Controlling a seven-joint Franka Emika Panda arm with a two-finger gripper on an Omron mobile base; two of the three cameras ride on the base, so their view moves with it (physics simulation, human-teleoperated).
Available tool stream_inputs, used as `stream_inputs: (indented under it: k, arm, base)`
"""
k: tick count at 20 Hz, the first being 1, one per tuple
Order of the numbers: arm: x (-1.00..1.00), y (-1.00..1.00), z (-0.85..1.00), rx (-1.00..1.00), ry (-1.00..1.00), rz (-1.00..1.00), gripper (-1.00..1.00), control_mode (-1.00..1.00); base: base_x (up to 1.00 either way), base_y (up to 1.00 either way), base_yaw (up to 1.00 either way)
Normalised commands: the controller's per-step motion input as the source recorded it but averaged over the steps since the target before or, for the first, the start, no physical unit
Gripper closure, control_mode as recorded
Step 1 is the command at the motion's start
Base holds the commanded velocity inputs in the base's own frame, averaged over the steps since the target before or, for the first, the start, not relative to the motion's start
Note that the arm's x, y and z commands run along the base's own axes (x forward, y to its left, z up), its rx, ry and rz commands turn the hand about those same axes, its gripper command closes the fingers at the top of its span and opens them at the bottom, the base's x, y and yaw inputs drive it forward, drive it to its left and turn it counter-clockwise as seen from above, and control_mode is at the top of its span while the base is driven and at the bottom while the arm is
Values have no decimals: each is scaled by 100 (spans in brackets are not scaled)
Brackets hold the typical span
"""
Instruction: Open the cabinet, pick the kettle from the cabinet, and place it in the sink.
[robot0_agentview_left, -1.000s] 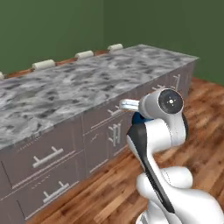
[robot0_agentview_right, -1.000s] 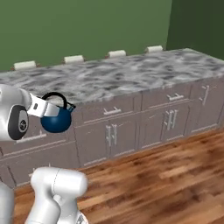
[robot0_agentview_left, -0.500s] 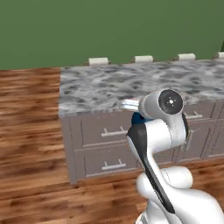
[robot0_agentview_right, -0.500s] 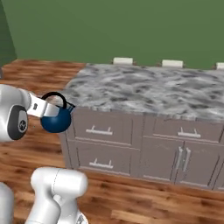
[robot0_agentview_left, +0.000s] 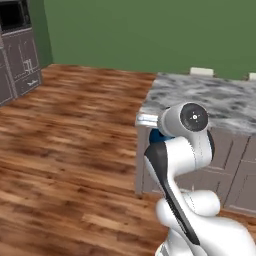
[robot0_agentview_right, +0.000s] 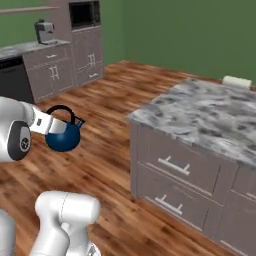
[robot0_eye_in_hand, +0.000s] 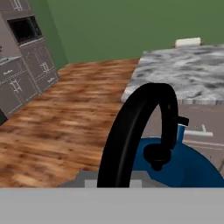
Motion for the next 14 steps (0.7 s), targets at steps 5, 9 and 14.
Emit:
stream_inputs:
  k: [5, 9, 14]
  arm:
    - [0, 0, 0, 0, 0, 0, 100, 100]
    - [0, 0, 0, 0, 0, 0, 100, 100]
    - [0, 0, 0, 0, 0, 0, 100, 100]
  base:
    - [29, 0, 65]
    - [58, 2, 33]
    - [71, 1, 17]
